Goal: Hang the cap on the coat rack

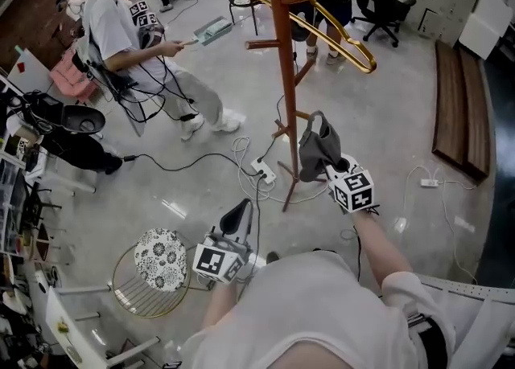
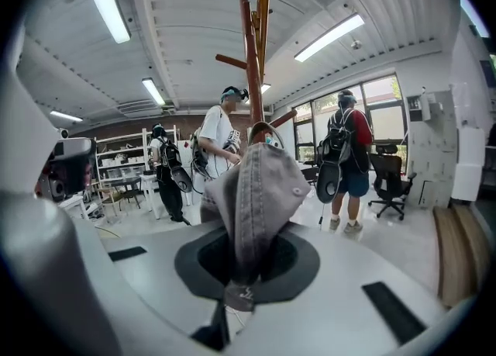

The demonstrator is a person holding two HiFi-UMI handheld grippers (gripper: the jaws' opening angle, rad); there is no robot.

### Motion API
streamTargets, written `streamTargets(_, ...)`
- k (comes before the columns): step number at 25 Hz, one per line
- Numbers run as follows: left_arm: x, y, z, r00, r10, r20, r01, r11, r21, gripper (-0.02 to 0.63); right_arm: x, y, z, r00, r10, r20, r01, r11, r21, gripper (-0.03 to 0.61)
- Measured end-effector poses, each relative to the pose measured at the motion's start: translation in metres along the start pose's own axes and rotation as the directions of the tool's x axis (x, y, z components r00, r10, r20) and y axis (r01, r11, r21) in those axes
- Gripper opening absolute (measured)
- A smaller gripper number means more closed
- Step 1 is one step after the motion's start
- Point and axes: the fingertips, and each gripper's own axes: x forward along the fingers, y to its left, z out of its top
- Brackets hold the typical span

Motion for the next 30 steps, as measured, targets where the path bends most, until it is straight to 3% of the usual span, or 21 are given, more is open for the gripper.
streamTargets(15,-0.011,0.015,0.002,0.998,0.065,-0.008,-0.065,0.998,0.004,0.009,0.068,-0.02,-0.033,0.99,0.001,-0.14,-0.002,1.0,-0.008,0.02)
streamTargets(23,-0.013,0.022,0.005,0.996,0.084,-0.009,-0.084,0.996,-0.002,0.009,0.096,-0.018,-0.042,0.983,0.021,-0.185,-0.009,0.998,0.067,0.02)
streamTargets(30,-0.018,0.029,0.001,0.994,0.109,-0.014,-0.109,0.994,-0.005,0.009,0.107,-0.017,-0.056,0.977,0.02,-0.215,-0.005,0.997,0.071,0.02)
